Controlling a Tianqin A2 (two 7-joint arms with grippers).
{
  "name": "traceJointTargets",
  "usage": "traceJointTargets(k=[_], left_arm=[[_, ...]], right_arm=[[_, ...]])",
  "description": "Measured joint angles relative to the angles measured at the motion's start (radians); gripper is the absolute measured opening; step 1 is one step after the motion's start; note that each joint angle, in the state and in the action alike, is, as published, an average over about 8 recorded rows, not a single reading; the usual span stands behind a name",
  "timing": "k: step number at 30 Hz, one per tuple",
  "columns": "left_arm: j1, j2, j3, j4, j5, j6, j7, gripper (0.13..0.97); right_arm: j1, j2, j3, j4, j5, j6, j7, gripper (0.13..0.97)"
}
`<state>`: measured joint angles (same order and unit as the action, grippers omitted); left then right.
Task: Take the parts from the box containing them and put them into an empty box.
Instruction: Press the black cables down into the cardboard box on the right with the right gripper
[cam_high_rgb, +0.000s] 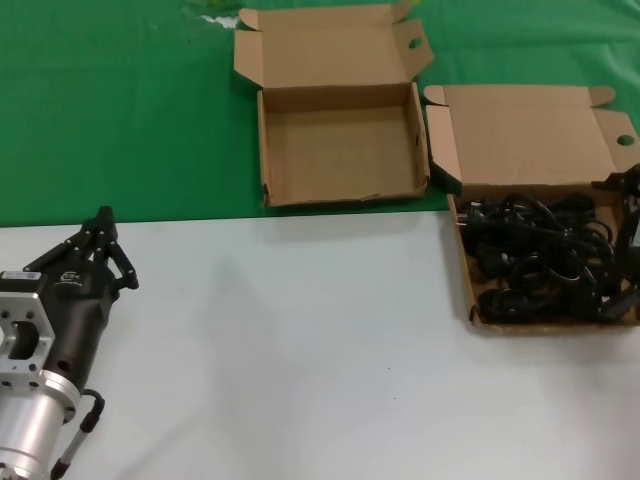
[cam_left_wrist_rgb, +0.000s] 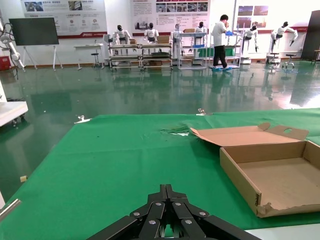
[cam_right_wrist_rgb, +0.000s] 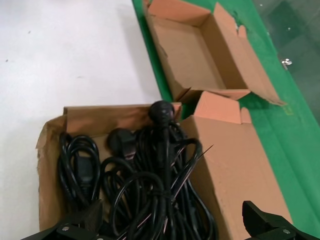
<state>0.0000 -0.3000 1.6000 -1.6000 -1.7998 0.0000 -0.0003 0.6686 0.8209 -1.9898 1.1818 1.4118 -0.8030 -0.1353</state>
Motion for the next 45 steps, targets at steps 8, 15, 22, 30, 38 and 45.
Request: traceJointTargets(k=[8, 15, 22, 30, 38, 45], left_arm=[[0.0, 0.0, 0.0, 0.0, 0.0, 0.0, 0.0, 0.14], [0.0, 0.0, 0.0, 0.0, 0.0, 0.0, 0.0, 0.139], [0.0, 0.0, 0.0, 0.0, 0.0, 0.0, 0.0, 0.139], [0.0, 0.0, 0.0, 0.0, 0.0, 0.0, 0.0, 0.139], [0.0, 0.0, 0.0, 0.0, 0.0, 0.0, 0.0, 0.139], [0.0, 0.0, 0.0, 0.0, 0.0, 0.0, 0.0, 0.139]], right_arm=[[0.011, -0.032, 0.002, -0.061, -0.004, 0.004, -0.06, 0.964], [0.009, -0.048, 0.012, -0.086, 0.003, 0.012, -0.088, 0.956], [-0.009, -0.051, 0.02, -0.086, 0.01, 0.015, -0.099, 0.907], [-0.021, -0.046, 0.026, -0.085, 0.012, 0.015, -0.105, 0.801], [-0.032, -0.039, 0.033, -0.076, 0.01, 0.018, -0.102, 0.715], [-0.039, -0.034, 0.038, -0.069, 0.008, 0.023, -0.1, 0.572]])
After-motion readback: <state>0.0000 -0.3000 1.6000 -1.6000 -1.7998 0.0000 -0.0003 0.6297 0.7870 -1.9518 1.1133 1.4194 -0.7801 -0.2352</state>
